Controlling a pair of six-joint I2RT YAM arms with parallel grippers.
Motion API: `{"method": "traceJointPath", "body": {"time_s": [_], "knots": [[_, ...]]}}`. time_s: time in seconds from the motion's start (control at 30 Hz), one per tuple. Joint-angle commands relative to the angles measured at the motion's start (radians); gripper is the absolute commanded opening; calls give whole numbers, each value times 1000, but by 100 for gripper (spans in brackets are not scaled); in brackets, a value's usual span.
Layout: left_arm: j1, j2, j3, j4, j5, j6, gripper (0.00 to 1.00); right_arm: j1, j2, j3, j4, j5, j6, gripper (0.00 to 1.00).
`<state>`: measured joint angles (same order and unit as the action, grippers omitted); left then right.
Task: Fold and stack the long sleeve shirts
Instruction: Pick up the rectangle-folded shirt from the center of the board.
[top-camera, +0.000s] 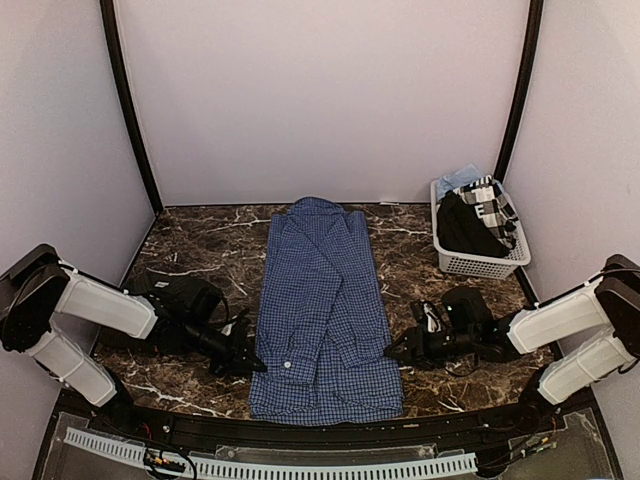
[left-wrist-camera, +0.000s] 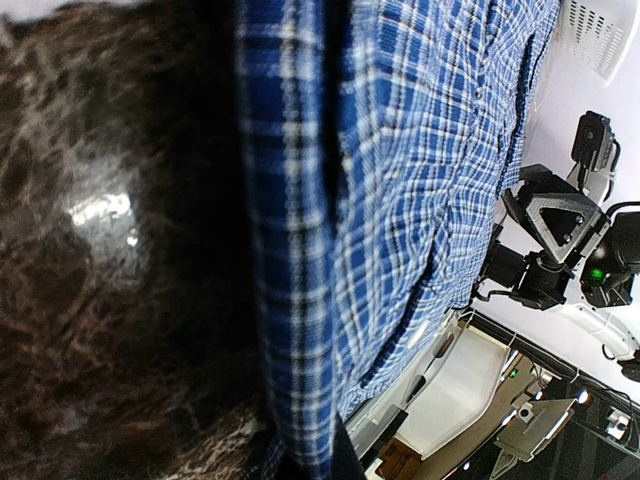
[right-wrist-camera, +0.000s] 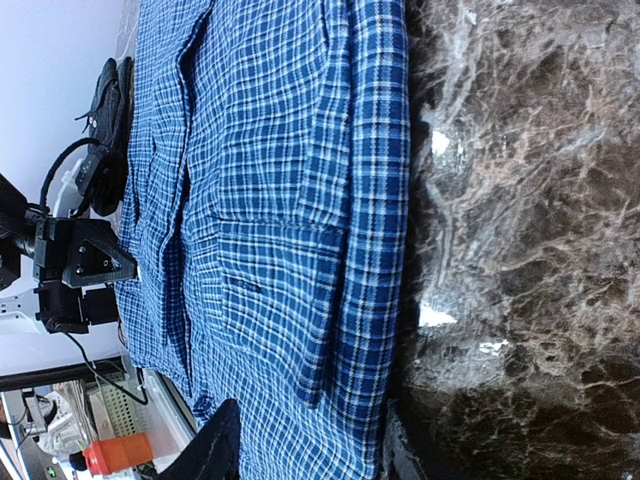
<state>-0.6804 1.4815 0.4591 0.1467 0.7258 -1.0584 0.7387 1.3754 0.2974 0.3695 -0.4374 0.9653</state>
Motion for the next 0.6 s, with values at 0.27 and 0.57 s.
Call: {"method": "traceJointPath", "body": {"time_s": [0.27, 0.57], "knots": [[4, -32, 14, -23, 16, 6, 0, -4, 53, 8, 57, 0, 14, 44], [4, -29, 21, -20, 23, 7, 0, -5, 79, 22, 86, -9, 21, 26]]}}
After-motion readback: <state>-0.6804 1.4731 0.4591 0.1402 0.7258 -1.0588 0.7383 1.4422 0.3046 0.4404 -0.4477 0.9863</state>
